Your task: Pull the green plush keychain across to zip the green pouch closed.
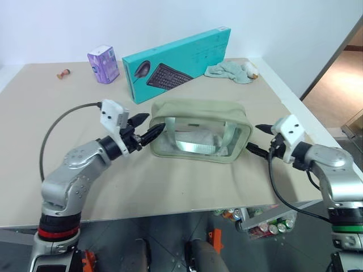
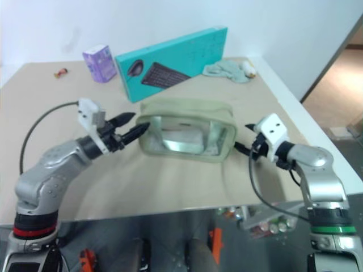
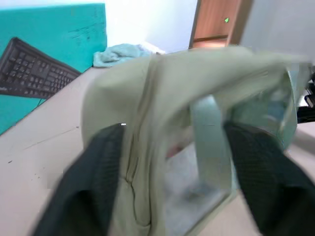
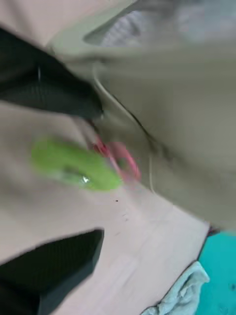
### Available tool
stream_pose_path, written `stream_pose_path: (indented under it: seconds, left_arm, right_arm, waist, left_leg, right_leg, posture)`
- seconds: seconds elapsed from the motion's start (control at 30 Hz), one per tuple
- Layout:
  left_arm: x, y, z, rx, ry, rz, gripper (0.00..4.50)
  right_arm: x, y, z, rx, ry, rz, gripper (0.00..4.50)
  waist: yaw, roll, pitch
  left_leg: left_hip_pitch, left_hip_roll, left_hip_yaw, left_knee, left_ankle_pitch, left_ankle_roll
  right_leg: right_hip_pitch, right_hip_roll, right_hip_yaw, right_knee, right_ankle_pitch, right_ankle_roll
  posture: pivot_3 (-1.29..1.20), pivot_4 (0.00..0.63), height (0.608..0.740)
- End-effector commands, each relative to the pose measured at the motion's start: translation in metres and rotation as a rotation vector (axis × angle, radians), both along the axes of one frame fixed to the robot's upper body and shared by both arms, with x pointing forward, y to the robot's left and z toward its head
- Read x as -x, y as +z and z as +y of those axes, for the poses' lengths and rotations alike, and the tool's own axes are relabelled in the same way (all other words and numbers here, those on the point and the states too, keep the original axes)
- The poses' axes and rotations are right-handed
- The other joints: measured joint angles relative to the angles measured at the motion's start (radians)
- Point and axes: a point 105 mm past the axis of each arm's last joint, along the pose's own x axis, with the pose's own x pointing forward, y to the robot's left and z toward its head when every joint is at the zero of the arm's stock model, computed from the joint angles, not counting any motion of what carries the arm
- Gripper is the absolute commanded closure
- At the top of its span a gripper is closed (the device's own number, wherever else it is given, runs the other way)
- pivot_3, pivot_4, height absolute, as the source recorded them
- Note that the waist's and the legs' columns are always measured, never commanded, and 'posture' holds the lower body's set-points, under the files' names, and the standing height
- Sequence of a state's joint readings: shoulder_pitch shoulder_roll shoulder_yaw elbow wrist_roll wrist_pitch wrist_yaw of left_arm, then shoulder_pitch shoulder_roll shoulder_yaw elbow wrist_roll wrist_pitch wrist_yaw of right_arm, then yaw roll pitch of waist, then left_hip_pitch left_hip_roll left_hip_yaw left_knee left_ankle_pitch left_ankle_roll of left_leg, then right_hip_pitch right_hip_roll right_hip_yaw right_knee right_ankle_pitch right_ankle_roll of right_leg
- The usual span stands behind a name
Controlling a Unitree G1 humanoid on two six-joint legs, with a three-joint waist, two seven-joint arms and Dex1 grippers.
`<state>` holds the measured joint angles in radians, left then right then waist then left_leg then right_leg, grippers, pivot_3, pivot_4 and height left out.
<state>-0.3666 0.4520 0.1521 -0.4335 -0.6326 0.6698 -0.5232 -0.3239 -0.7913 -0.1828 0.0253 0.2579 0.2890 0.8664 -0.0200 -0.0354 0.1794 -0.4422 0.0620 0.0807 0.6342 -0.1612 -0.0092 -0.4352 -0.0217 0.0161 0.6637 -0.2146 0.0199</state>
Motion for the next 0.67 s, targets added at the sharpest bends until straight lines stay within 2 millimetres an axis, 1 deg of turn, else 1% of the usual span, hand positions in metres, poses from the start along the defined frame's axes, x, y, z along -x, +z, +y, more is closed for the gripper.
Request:
stream_pose_path:
  seconds: [0.03, 0.13, 0.23, 0.3, 0.37, 0.47, 0.57, 0.67]
  left_arm:
    - [0.015, 0.002, 0.024, -0.061, 0.058, -0.076, 0.02]
    - [0.022, -0.009, 0.032, -0.082, 0.108, -0.079, 0.02]
    - [0.026, -0.022, 0.032, -0.113, 0.136, -0.078, 0.02]
    - [0.029, -0.033, 0.033, -0.117, 0.166, -0.067, 0.02]
    - [0.036, -0.045, 0.029, -0.137, 0.156, -0.056, 0.02]
    - [0.046, -0.062, 0.024, -0.158, 0.144, -0.023, 0.02]
    - [0.048, -0.074, 0.022, -0.173, 0.145, 0.004, 0.02]
    - [0.047, -0.079, 0.022, -0.199, 0.15, 0.013, 0.02]
  right_arm:
    - [0.014, 0.013, -0.017, -0.064, -0.048, -0.012, 0.0]
    - [0.019, 0.008, -0.016, -0.127, -0.079, -0.003, 0.0]
    - [0.022, 0.002, -0.009, -0.156, -0.085, -0.003, 0.0]
    - [0.027, -0.001, 0.001, -0.178, -0.064, -0.004, 0.0]
    - [0.034, -0.003, 0.014, -0.226, -0.023, 0.018, 0.0]
    - [0.052, -0.013, 0.038, -0.24, 0.075, 0.074, 0.0]
    - [0.06, -0.022, 0.048, -0.254, 0.093, 0.09, 0.0]
    - [0.062, -0.025, 0.051, -0.271, 0.094, 0.091, 0.0]
  waist:
    - [-0.001, 0.0, 0.0]
    - [-0.001, 0.0, 0.0]
    - [0.0, 0.0, 0.0]
    - [0.0, 0.0, 0.0]
    - [0.0, 0.0, 0.0]
    - [0.0, 0.0, 0.0]
    - [0.0, 0.0, 0.0]
    - [0.0, 0.0, 0.0]
  left_leg:
    - [0.001, 0.0, 0.0, 0.0, 0.0, 0.0]
    - [0.002, 0.001, -0.001, -0.001, -0.001, -0.001]
    - [0.002, 0.001, -0.002, 0.0, 0.0, 0.0]
    - [0.003, 0.0, -0.002, 0.001, 0.0, 0.0]
    - [0.003, 0.0, -0.002, 0.001, 0.0, 0.0]
    - [0.003, 0.0, -0.001, 0.001, 0.0, 0.0]
    - [0.003, 0.0, -0.002, 0.001, -0.001, -0.001]
    - [0.003, 0.0, -0.002, 0.001, -0.001, -0.002]
  right_leg:
    - [0.0, 0.0, 0.0, 0.0, 0.0, 0.0]
    - [0.0, 0.0, 0.001, 0.0, -0.002, -0.003]
    - [0.0, 0.0, 0.0, 0.0, -0.002, -0.005]
    - [0.001, -0.001, 0.001, 0.0, -0.002, -0.005]
    - [0.001, -0.001, 0.001, 0.0, -0.002, -0.005]
    - [0.001, -0.002, 0.002, 0.0, -0.002, -0.005]
    - [0.0, -0.002, 0.002, 0.0, -0.002, -0.005]
    - [-0.001, -0.002, 0.002, 0.0, -0.002, -0.005]
  posture:
    - [0.0, 0.15, 0.74]
    - [0.0, 0.15, 0.74]
    - [0.0, 0.15, 0.74]
    - [0.0, 0.15, 0.74]
    - [0.0, 0.15, 0.74]
    - [0.0, 0.15, 0.74]
    - [0.0, 0.15, 0.74]
    - [0.0, 0.15, 0.74]
